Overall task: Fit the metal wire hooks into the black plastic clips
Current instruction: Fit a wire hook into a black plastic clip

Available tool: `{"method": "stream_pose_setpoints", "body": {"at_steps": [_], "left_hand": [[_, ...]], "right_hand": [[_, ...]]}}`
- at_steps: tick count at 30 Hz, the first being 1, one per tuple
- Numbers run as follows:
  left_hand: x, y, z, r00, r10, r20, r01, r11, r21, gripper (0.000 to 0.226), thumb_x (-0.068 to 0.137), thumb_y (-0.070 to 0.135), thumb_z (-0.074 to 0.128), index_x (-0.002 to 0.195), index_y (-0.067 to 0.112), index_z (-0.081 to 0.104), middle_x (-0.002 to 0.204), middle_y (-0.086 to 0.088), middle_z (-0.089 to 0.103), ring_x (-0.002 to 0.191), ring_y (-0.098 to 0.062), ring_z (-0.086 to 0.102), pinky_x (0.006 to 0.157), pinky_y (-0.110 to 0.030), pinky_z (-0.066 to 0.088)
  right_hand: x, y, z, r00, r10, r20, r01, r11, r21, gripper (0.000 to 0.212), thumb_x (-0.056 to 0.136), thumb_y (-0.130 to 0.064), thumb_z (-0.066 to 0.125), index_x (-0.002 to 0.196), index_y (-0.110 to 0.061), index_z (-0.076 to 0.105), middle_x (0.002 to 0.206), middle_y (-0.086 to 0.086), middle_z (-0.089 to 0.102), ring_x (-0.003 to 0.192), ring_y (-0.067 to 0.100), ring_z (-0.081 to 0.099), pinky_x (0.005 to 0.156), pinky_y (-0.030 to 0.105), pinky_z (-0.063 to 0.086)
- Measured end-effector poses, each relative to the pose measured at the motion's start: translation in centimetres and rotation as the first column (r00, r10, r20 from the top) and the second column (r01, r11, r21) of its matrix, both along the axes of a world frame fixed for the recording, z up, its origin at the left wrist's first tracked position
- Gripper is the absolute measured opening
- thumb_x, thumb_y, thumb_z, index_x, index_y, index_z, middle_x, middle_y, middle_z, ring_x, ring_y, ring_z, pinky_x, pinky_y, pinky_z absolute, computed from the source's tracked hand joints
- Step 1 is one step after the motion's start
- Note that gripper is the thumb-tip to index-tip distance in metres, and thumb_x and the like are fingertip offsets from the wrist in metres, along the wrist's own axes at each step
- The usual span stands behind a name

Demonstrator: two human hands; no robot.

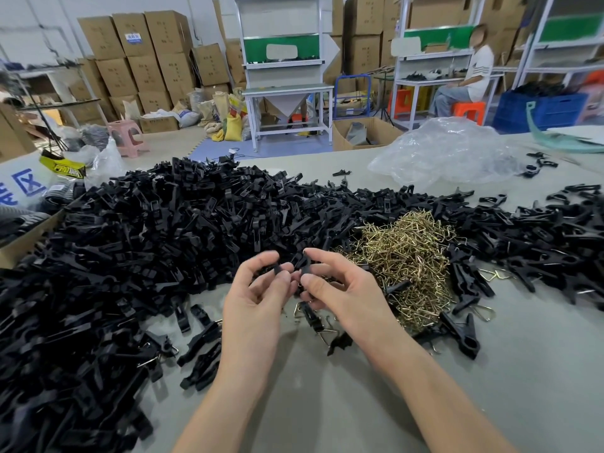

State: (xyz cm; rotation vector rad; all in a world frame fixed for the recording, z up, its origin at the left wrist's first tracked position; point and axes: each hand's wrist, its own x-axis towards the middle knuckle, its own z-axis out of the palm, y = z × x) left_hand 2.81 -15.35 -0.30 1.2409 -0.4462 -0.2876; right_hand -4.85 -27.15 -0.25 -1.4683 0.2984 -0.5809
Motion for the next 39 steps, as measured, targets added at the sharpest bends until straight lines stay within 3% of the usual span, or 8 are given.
{"method": "stream_pose_setpoints", "body": {"at_steps": [3,6,9,16,22,27,32,39], "left_hand": [[-0.22,-0.03,-0.1,1.0,0.006,0.011,-0.006,1.0,0.026,0.022,0.099,0.01,0.058,0.094,0.023,0.075,0.099,-0.003,0.078,0.098,-0.018,0.074,0.078,-0.016,0.055],[-0.28,-0.01,-0.14,0.996,-0.068,-0.064,0.066,0.997,-0.031,0.036,0.102,-0.001,0.045,0.112,0.019,0.072,0.106,-0.003,0.077,0.103,-0.019,0.073,0.082,-0.018,0.056],[-0.31,-0.25,-0.13,0.996,-0.088,0.032,0.087,0.995,0.045,0.047,0.101,-0.008,0.043,0.124,0.027,0.064,0.108,0.004,0.075,0.105,-0.014,0.072,0.085,-0.017,0.055],[-0.21,0.02,-0.19,0.972,0.077,0.224,-0.122,0.974,0.192,0.032,0.101,0.021,0.056,0.113,0.048,0.067,0.094,0.006,0.07,0.081,-0.008,0.07,0.074,-0.02,0.056],[-0.5,0.1,-0.03,0.962,0.037,0.269,-0.127,0.937,0.325,0.035,0.105,0.029,0.046,0.137,0.044,0.05,0.101,0.026,0.068,0.093,-0.005,0.066,0.093,-0.027,0.051],[-0.85,0.16,0.2,0.953,0.013,0.304,-0.122,0.933,0.34,0.042,0.103,0.026,0.05,0.134,0.054,0.044,0.075,0.028,0.062,0.063,0.007,0.053,0.062,-0.006,0.041],[-0.81,0.23,0.04,0.935,0.056,0.351,-0.173,0.935,0.309,0.035,0.103,0.023,0.051,0.133,0.039,0.06,0.068,0.018,0.053,0.056,0.007,0.049,0.062,-0.005,0.04],[-0.84,0.32,0.45,0.939,0.073,0.336,-0.186,0.93,0.316,0.03,0.102,0.022,0.056,0.125,0.039,0.065,0.12,0.016,0.069,0.11,0.001,0.061,0.1,-0.016,0.046]], "right_hand": [[-0.03,0.0,0.06,1.0,-0.004,-0.002,0.004,1.0,-0.021,0.037,0.094,-0.012,0.07,0.119,-0.039,0.067,0.111,-0.002,0.07,0.083,0.01,0.073,0.076,0.022,0.059],[-0.04,-0.12,0.14,1.0,-0.029,0.006,0.029,0.999,-0.015,0.037,0.094,-0.012,0.07,0.122,-0.037,0.067,0.113,-0.001,0.07,0.082,0.009,0.073,0.076,0.022,0.059],[-0.1,-0.3,0.12,0.999,-0.045,0.016,0.045,0.999,-0.003,0.038,0.095,-0.011,0.069,0.122,-0.038,0.068,0.114,-0.001,0.071,0.088,0.013,0.074,0.075,0.022,0.058],[-0.21,-0.38,0.16,0.998,-0.058,0.027,0.06,0.997,-0.045,0.036,0.093,-0.014,0.072,0.116,-0.041,0.071,0.107,-0.007,0.072,0.096,0.005,0.07,0.091,0.021,0.055],[-0.17,-0.39,0.21,0.998,-0.063,0.009,0.063,0.996,-0.061,0.037,0.091,-0.016,0.075,0.117,-0.042,0.071,0.103,-0.011,0.073,0.094,0.003,0.069,0.09,0.02,0.054],[-0.27,-0.34,0.32,0.999,-0.032,0.028,0.034,0.997,-0.065,0.039,0.09,-0.01,0.075,0.119,-0.036,0.071,0.093,-0.019,0.073,0.083,-0.006,0.067,0.078,0.01,0.051],[-0.21,-0.18,0.21,1.0,-0.027,0.006,0.027,0.993,-0.115,0.04,0.088,-0.016,0.078,0.113,-0.046,0.072,0.099,-0.012,0.072,0.082,-0.007,0.064,0.081,0.014,0.052],[-0.14,-0.11,0.17,1.0,-0.013,0.023,0.016,0.993,-0.114,0.04,0.088,-0.014,0.078,0.11,-0.047,0.072,0.097,-0.011,0.073,0.08,-0.006,0.065,0.078,0.013,0.051]]}}
